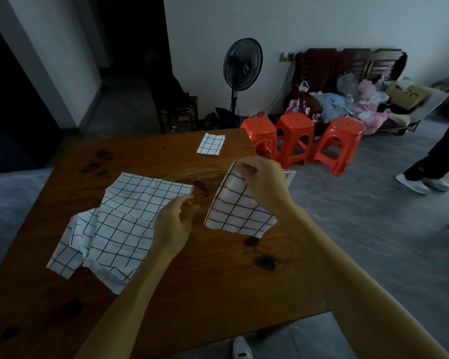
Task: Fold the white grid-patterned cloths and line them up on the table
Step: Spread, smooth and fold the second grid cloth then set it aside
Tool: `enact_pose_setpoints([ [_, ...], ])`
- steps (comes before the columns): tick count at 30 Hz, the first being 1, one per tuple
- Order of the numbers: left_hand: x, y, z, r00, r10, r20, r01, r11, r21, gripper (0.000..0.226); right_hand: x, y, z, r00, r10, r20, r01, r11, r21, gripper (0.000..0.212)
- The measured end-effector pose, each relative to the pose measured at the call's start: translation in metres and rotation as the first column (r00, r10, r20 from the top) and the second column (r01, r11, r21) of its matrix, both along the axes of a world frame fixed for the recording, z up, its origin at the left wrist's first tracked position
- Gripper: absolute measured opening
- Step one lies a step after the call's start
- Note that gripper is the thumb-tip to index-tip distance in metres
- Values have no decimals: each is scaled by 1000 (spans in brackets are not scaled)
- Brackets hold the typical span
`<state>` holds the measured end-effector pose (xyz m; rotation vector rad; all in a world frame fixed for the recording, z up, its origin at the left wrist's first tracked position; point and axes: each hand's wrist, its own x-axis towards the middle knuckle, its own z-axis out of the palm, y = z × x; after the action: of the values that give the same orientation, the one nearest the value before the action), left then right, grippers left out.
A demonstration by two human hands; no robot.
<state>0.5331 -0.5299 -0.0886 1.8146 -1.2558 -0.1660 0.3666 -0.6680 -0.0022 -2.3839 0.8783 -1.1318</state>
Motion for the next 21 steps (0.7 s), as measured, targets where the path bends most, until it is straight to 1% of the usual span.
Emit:
enact_pose_setpoints([
  [2, -17, -21, 27, 993, -110, 42, 111, 993, -29, 38, 8, 8, -10, 998, 58, -40, -58, 998, -10, 10],
  [4, -25, -34, 43, 985, -169, 41, 171, 983, -60, 33, 13, 13, -15, 991, 107, -76, -108, 994, -18, 12],
  [6, -24, -36, 47, 983, -181, 8, 181, 978, -100, 25, 13, 17, -15, 988, 133, -80, -133, 991, 0, 13],
  [9, -21, -33, 39, 984, -178, -25, 175, 980, -95, 22, 9, 20, -12, 990, 131, -43, -128, 989, 72, 11],
  [13, -18, -28, 10, 984, -170, -47, 170, 985, -11, 18, 2, 18, -9, 998, 61, 10, -62, 992, 114, 13],
  [18, -6, -8, -30, 978, -209, 26, 203, 968, 150, 12, -12, 14, 15, 988, -32, 153, 7, 986, 165, 13],
  [20, -2, 1, -43, 985, -172, 20, 163, 960, 226, 14, -16, 8, 21, 984, -67, 164, 53, 994, 92, 12],
  [21, 0, 3, -48, 991, -135, 5, 130, 965, 227, 15, -18, 6, 21, 987, -74, 140, 70, 997, 31, 12],
])
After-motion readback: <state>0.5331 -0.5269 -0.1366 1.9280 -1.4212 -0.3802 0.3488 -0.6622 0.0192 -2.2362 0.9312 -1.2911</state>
